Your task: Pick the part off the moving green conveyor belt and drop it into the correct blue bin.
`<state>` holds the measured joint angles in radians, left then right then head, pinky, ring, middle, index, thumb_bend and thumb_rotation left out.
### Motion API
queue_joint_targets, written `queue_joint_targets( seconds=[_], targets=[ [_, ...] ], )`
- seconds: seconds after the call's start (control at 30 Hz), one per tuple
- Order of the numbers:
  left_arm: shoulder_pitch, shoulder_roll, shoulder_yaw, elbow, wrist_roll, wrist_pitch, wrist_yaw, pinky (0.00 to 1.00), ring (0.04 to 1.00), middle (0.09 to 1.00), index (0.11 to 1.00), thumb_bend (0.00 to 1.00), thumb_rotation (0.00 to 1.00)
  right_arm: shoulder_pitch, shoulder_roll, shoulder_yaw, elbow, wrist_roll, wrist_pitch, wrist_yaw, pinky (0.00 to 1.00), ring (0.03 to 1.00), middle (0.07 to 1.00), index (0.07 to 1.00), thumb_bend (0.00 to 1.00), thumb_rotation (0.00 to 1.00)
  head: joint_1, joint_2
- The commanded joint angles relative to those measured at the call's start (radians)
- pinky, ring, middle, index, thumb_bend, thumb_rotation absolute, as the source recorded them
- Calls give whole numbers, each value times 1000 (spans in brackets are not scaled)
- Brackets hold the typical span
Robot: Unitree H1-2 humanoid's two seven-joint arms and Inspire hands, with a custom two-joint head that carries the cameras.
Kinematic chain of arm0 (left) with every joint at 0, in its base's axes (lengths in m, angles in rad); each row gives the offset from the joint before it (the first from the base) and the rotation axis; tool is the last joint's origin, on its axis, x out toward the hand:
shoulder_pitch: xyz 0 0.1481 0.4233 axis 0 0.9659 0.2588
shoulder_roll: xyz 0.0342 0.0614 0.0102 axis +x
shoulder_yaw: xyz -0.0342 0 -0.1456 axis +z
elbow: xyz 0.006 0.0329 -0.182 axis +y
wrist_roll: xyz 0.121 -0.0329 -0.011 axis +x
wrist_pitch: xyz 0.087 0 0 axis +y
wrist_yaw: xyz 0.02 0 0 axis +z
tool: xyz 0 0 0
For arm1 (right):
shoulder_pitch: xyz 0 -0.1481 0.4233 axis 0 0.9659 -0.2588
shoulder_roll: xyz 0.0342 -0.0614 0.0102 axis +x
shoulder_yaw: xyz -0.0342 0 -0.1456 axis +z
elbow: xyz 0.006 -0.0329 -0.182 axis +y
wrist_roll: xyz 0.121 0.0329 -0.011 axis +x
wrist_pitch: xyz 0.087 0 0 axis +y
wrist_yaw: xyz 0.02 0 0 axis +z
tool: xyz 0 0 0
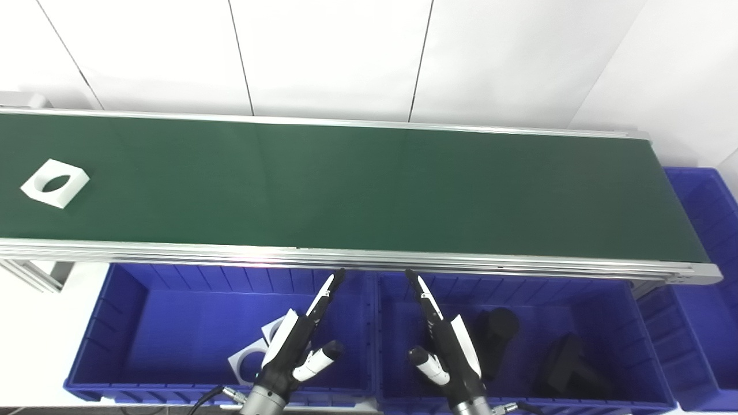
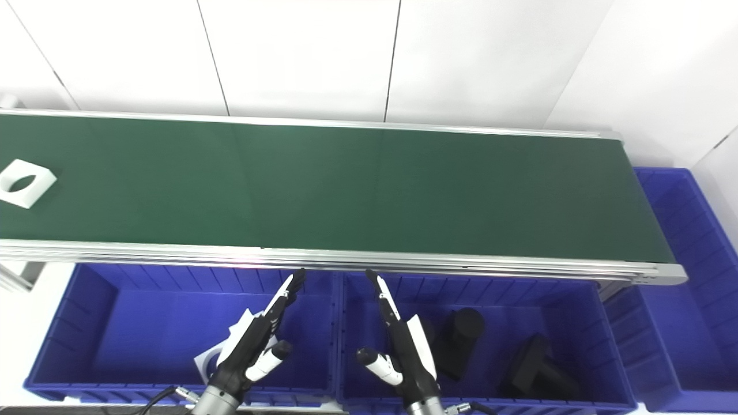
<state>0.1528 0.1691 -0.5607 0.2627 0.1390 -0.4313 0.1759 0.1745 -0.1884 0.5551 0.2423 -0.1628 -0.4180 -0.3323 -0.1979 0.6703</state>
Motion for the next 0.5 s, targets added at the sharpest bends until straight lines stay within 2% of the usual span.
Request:
queue_joint_targets(
  seconds=[0.0,0.47],
  targets=[
    [-19,3,4,-14,-8,-39,11,1000,1000,1000,1000,859,1000,-14,3,-2,-18,-8,-52,-7,986,1000,997,981,945,989,2,-2],
    [-20,5,-1,-13,-1,-39,20,1000,1000,1000,1000,869,1000,-15,3,-2,-14,-15,-52,-10,991,997,996,977,952,982,0,-1]
  ],
)
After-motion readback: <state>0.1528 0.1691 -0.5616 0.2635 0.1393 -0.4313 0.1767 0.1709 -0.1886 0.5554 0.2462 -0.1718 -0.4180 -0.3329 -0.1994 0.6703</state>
